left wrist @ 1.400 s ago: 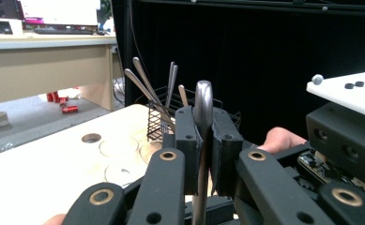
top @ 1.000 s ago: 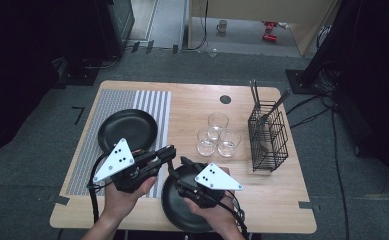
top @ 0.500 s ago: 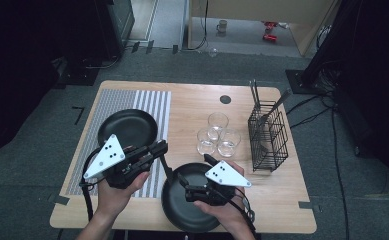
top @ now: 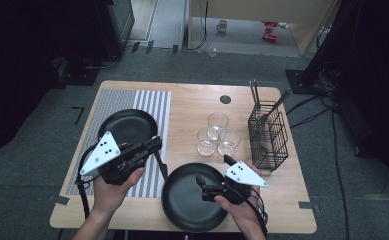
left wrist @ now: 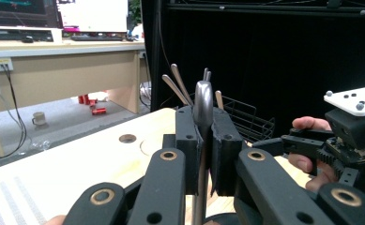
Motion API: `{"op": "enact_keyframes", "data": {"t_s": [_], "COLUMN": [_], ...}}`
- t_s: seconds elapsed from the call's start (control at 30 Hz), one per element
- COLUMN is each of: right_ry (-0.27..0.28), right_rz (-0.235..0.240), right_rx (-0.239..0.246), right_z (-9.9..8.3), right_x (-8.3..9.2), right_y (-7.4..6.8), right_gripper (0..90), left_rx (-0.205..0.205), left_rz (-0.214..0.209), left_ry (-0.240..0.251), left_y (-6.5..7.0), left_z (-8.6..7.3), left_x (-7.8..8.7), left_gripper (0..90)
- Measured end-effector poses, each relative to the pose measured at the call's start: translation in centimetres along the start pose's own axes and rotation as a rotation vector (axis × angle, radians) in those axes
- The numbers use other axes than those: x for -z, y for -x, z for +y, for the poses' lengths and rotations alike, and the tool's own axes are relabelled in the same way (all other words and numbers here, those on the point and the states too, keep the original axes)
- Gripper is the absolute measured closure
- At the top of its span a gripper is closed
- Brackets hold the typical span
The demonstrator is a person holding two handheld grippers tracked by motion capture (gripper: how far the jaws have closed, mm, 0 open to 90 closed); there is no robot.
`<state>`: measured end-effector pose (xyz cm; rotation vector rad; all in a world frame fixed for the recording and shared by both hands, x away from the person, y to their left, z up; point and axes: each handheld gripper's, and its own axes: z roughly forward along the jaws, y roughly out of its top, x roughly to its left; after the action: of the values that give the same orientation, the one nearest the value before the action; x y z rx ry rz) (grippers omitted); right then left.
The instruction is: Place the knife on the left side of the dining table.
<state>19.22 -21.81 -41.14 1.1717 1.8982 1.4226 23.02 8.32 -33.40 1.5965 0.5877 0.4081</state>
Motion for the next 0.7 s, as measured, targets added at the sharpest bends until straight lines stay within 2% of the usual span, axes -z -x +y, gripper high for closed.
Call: {"op": "enact_keyframes", "data": {"t_s": [0.43, 0.7], "right_ry": [-0.017, -0.032], "right_rz": [-0.089, -0.131], "right_rx": [-0.043, -0.058], "right_z": [-2.2, -3.7], "right_x": [1.4, 1.7], "right_y": [3.4, 4.9], "right_gripper": [0.0, 0.0], "left_rx": [0.009, 0.01], "left_rz": [0.044, 0.077], "left_ry": [-0.008, -0.019], "left_y": [-1.5, -2.1], "left_z": [-0.7, -1.5], "left_x": [0.0, -0.3], "left_gripper": [85.3, 85.4]}}
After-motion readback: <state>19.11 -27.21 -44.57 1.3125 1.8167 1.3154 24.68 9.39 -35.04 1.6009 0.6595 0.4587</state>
